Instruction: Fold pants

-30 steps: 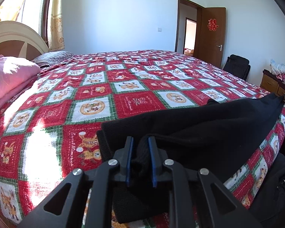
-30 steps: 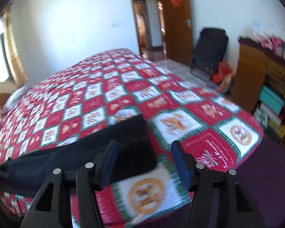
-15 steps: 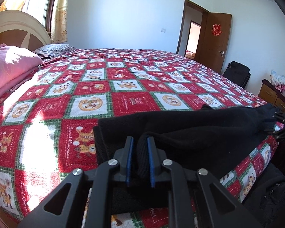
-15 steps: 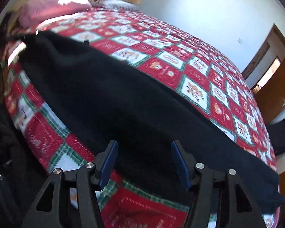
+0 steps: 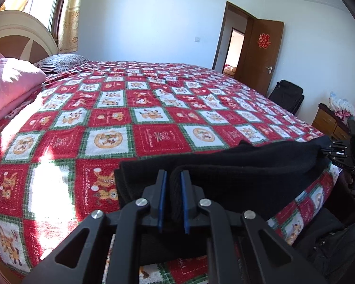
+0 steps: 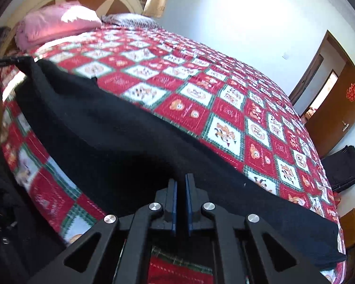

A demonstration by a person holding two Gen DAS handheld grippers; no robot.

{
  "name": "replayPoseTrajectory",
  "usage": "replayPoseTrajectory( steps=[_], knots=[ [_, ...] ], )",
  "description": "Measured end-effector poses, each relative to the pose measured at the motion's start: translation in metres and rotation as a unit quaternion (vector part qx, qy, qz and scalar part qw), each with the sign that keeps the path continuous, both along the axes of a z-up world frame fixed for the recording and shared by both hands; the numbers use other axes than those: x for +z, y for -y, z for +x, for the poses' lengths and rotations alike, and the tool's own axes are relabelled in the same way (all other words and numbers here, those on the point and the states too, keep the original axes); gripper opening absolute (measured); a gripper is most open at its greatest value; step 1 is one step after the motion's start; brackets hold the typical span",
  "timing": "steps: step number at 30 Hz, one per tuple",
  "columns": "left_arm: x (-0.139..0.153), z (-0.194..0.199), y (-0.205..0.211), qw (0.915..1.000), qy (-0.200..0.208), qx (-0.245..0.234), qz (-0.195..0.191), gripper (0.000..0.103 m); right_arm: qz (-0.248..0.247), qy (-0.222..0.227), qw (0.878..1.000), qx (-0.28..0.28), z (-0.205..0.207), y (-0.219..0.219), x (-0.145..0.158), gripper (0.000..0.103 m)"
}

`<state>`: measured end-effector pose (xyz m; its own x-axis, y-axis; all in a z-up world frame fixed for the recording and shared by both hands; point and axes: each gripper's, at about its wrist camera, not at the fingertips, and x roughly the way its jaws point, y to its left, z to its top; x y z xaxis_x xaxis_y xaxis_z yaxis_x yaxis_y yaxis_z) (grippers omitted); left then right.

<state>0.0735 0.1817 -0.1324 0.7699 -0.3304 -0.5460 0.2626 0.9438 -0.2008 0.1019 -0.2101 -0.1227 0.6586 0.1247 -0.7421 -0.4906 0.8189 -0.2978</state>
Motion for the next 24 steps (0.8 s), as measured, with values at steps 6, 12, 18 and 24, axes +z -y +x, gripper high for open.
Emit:
replayPoseTrajectory(
  steps=[6, 12, 18, 24],
  knots=[
    [-0.017, -0.006, -0.006, 0.9983, -0.016, -0.001, 0.057, 0.025, -0.015, -0.055, 0.997, 0.044, -0.014, -0.002, -0.027, 0.008],
    [-0.043, -0.026, -0.029, 0.9969, -0.045, 0.0, 0.064, 0.055, -0.006, -0.102, 0.992, 0.069, -0.026, 0.008, -0.04, 0.017],
    [-0.054, -0.043, -0.059, 0.993, -0.071, 0.031, 0.089, 0.056, 0.038, -0.126, 0.987, 0.093, -0.031, 0.013, -0.023, 0.039],
    [-0.038, -0.041, -0.058, 0.9976, -0.038, 0.045, 0.038, 0.056, 0.066, -0.123, 0.987, 0.085, -0.014, -0.01, -0.011, 0.039]
  ],
)
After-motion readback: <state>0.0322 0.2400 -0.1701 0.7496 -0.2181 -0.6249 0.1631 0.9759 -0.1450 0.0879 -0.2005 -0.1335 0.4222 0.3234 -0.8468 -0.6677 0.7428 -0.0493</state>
